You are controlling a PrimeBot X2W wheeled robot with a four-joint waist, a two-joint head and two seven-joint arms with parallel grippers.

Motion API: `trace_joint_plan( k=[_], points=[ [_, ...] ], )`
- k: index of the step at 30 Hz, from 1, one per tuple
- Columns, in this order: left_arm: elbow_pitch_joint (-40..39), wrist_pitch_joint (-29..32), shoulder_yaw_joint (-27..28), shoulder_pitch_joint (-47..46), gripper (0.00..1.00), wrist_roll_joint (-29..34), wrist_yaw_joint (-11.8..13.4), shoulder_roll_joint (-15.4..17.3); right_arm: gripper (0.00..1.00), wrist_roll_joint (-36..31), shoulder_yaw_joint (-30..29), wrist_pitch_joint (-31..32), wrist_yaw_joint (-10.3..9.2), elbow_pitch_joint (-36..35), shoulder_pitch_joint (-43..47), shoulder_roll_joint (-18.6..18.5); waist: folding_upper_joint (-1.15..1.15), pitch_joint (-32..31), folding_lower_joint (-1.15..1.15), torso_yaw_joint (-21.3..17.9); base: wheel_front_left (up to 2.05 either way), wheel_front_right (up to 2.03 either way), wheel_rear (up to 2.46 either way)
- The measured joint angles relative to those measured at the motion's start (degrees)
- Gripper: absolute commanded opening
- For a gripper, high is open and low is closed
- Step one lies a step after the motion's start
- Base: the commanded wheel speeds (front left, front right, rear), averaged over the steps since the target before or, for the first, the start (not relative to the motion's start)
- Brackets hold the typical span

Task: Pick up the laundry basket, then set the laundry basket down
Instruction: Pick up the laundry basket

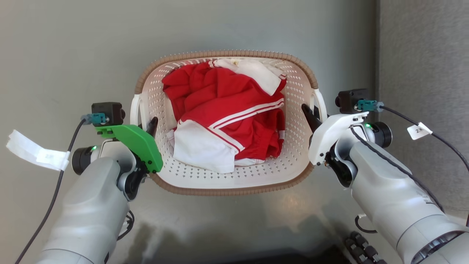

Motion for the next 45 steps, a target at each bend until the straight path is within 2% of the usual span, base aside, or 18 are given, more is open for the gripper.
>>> trace_joint_plan(
  k=[12, 26, 36, 45],
  points=[
    [1.8, 4.2, -2.0, 1.5, 0.00, -4.0, 0.1, -0.2, 0.00, 3.2, 3.2, 4.5, 0.04, 2.0, 0.0, 0.1, 0.00, -9.4, 0.00, -0.1, 0.00, 0.00, 0.00],
    [3.6, 11.5, -4.4, 5.9, 0.00, -8.6, 0.2, 0.0, 0.00, 8.3, 7.7, 13.5, 0.04, 3.1, 2.8, 0.3, 0.00, -21.6, 0.00, -0.2, 0.00, 0.00, 0.00],
    [4.8, 17.6, -7.1, 9.0, 0.00, -10.3, 0.4, -0.9, 0.00, 11.1, 8.3, 19.8, 0.05, 6.4, 6.0, 0.8, 0.00, -29.9, 0.00, -0.6, 0.00, 0.00, 0.00],
    [6.5, 21.3, -7.5, 13.0, 0.00, -12.7, 0.4, -1.4, 0.00, 13.2, 10.0, 24.7, 0.05, 6.7, 9.5, 1.1, 0.00, -36.5, -0.01, -0.7, 0.00, 0.00, 0.00]
  ],
)
